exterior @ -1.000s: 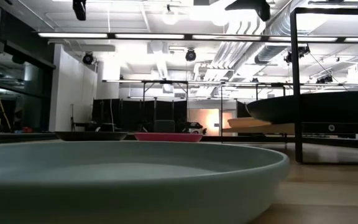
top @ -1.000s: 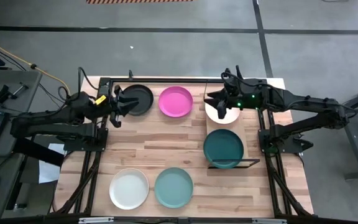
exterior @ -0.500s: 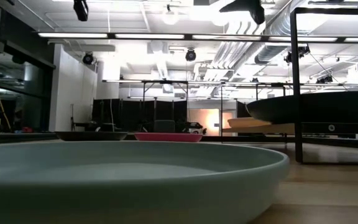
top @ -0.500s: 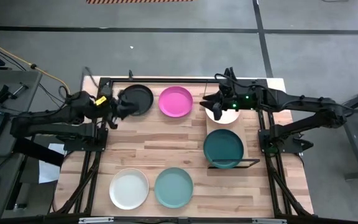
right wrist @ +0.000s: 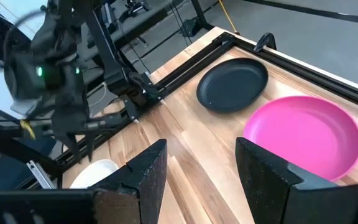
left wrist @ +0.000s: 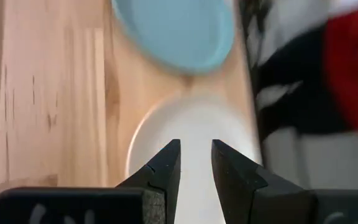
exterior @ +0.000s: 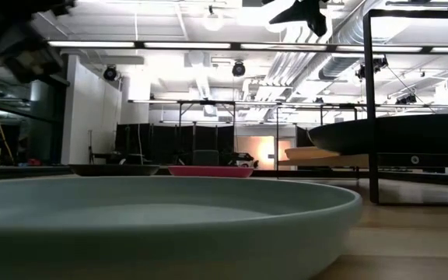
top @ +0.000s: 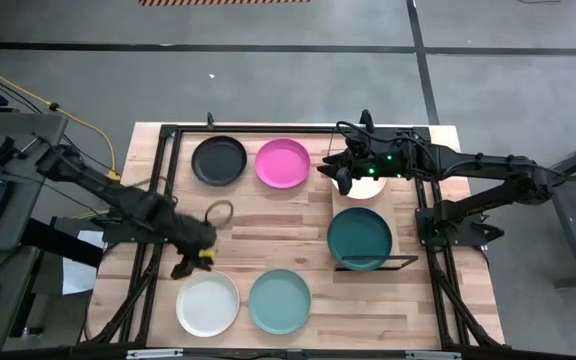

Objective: Place and stack plates onto a shelf
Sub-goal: Stack the white plate on top of the light red plate

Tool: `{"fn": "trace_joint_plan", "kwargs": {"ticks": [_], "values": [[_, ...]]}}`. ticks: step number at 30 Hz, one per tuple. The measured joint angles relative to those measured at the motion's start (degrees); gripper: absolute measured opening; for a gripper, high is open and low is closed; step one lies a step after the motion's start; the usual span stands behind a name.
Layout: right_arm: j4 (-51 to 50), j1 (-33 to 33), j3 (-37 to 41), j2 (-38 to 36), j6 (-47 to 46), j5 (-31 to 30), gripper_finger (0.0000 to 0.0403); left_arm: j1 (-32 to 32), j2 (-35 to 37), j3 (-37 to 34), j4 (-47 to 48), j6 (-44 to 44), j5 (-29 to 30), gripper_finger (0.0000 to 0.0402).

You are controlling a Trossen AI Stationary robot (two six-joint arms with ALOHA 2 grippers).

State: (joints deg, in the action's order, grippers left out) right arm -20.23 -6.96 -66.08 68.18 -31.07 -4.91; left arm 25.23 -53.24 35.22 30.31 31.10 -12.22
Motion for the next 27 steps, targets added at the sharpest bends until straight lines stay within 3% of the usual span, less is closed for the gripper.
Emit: {"fn": "trace_joint_plan", "kwargs": {"ticks": [7,16,27], "values": [[-0.01,0.00,0.00,0.00,0.00,-0.02,0.0172,5.45,-10.15,0.00,0.24,-4.32,8.90,0.0098],[-0.41,-0.01,0.00,0.00,0.00,-0.04,0.0172,5.43,-17.87,0.00,-0.88,-5.83,8.93,0.0154],[-0.99,-0.01,0.00,0.00,0.00,-0.07,0.0172,5.47,-27.60,0.02,-1.71,-4.20,7.11,0.0159]]}}
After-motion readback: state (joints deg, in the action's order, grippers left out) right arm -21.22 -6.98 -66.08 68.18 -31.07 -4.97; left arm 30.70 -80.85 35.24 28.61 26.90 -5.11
